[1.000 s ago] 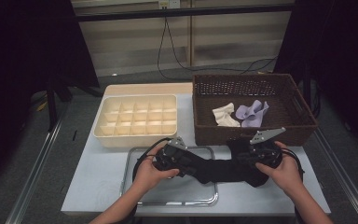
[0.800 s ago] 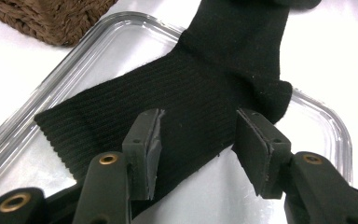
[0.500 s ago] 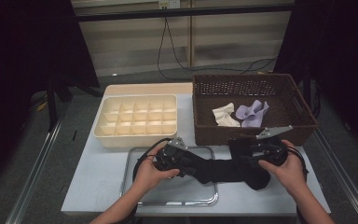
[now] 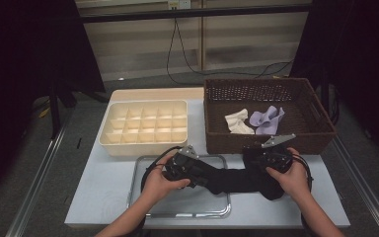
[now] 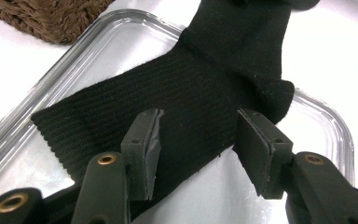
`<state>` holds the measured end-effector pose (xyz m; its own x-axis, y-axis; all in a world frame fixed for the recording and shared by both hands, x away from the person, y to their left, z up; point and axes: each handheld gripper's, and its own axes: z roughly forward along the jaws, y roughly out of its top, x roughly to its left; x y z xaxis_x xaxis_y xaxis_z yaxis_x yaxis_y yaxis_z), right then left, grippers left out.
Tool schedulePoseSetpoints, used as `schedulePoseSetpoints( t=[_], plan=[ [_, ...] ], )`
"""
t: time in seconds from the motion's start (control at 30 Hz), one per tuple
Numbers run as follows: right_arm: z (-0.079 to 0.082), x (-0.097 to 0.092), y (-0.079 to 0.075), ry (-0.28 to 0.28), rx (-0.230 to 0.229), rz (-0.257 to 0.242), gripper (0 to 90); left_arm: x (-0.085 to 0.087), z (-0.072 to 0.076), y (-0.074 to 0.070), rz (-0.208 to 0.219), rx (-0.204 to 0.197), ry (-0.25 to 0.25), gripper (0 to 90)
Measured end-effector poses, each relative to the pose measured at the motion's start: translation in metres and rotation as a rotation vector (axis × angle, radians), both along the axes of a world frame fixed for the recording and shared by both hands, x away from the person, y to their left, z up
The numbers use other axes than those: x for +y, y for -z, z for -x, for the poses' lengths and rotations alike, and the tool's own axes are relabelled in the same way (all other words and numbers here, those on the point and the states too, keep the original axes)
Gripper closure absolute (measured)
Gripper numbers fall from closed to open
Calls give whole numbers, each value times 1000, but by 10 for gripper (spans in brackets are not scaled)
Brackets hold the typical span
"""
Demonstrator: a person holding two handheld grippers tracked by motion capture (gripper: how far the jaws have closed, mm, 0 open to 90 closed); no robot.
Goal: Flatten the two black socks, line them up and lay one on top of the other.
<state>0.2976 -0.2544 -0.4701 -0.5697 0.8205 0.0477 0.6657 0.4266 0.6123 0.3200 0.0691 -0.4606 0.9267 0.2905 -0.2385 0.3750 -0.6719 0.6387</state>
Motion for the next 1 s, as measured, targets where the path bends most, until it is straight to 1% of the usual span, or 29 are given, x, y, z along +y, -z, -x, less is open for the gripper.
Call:
schedulePoseSetpoints(
  t=[0.03,0.07,0.1,0.13,0.17,0.2,0.23,0.27,0.3,0.33,0.37,0.4,0.43,0.47,0.5,0.53,0.57,0.6,0.67,0.7,0.73,0.77,0.8,0.83,0.87,0.9,0.93,0.97,1.0],
  plan=[
    [-1,1,0,-19,-4,-3,837,0,-1,0,3,-3,1,497],
    [-1,3,0,-27,6,-9,862,1,-1,-1,-3,-7,3,492],
    [0,5,-1,-25,6,2,873,1,0,-1,4,-1,-13,491],
    [0,6,-2,-21,4,16,879,2,-2,-2,-10,-4,3,491],
    [0,6,-2,-15,10,4,882,2,-2,-2,-5,-1,-1,491],
    [-1,5,-3,-6,11,-15,880,2,-2,-2,-13,-3,2,491],
    [-1,4,-4,8,5,-38,861,2,-1,-1,9,-1,-12,490],
    [-1,3,-6,26,-4,-58,808,2,-1,-1,10,-4,-4,489],
    [-1,2,-8,40,-14,-54,730,1,-1,-2,1,-5,-4,489],
    [-2,2,-9,68,-27,-51,641,2,-1,-3,-11,-6,1,488],
    [-3,1,-10,94,-24,-56,581,2,-1,-3,-10,-6,1,488],
    [-5,1,-9,94,-21,-56,546,2,-1,-3,-12,-6,0,488],
    [-6,2,-7,93,-13,-58,505,2,-1,-1,12,-3,-9,486],
    [-7,4,-5,87,-5,-52,477,2,0,-1,12,0,-12,486],
    [-7,8,-2,76,9,-33,451,2,-1,-2,5,-3,-7,485],
    [-7,12,2,62,4,6,438,2,-1,-2,3,-2,-4,484],
    [-6,14,3,67,-20,19,438,3,-2,-2,-12,-3,6,483],
    [-6,15,3,66,-27,26,440,3,-2,-2,-14,0,7,480],
    [-5,14,4,66,-30,11,478,2,-3,-1,-18,0,9,479],
    [-4,14,4,64,-32,11,527,2,-3,-1,-21,-4,16,479],
    [-4,13,4,49,-33,7,614,2,-2,-1,-19,0,11,479],
    [-4,14,3,32,-39,7,772,1,-2,0,-9,-2,7,479],
    [-4,14,3,22,-35,0,798,1,-2,-1,-14,-6,11,478],
    [-5,14,3,23,-31,-8,831,1,-1,0,-1,-1,-1,478],
    [-6,13,3,26,-21,-16,854,2,-2,-2,-20,-7,11,478],
    [-6,13,3,30,-12,-31,864,2,-2,-2,-6,-8,5,478],
    [-7,13,3,36,-5,-41,872,3,-1,-2,0,-7,2,478],
    [-6,13,2,44,5,-29,875,3,-2,-2,1,-8,5,478],
    [-7,13,1,36,8,-35,876,3,-2,-3,-6,-6,6,478]
  ],
)
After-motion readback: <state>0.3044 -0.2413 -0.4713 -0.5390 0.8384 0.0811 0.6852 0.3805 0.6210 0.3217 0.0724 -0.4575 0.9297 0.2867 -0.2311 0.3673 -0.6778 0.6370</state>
